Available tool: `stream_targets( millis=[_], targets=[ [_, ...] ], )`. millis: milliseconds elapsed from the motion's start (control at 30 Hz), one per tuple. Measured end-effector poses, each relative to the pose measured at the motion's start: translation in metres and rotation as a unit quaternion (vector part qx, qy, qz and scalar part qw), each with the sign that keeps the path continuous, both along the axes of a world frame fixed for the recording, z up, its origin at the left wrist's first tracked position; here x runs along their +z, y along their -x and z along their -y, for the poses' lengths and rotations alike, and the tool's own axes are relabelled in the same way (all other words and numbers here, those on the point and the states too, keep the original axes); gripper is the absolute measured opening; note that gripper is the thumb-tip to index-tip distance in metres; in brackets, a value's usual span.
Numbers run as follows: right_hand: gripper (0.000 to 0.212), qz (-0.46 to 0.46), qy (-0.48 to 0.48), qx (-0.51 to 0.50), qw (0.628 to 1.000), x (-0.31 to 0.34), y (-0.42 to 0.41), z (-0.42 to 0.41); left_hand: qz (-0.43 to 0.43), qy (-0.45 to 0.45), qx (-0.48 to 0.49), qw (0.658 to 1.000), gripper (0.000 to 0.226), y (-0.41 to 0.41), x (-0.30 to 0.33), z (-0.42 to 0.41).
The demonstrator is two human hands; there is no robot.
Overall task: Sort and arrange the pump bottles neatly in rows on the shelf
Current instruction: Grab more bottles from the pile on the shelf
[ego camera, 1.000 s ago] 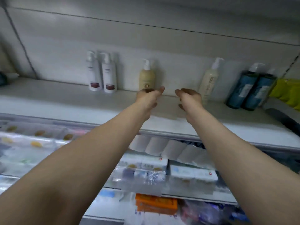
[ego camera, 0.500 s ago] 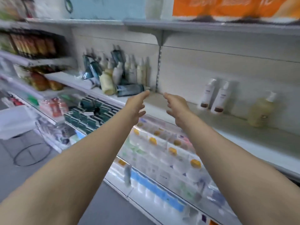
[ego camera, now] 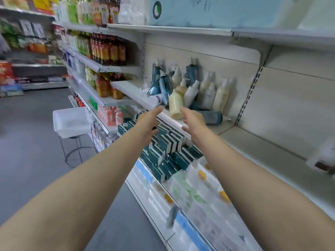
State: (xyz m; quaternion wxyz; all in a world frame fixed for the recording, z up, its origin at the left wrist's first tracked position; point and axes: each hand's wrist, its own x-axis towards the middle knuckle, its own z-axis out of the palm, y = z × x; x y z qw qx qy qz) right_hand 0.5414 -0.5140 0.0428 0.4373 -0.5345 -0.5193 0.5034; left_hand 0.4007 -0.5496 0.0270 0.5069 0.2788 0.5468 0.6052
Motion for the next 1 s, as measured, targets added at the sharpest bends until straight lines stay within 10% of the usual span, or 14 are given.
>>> stream_targets(
  millis=[167,1000],
  targets=[
    [0.019,-0.030,0.008,0.035,0.999,0.012,0.059,-0.075,-0.005,-0.005,0.027,1.000,0.060,0.052,0.015,-0.074],
    [0.020,-0.051,0.004,0.027,0.998,-0.001,0.220,-0.307,-0.022,0.019,0.045,0.999,0.058,0.202,-0.003,-0.328]
  ],
)
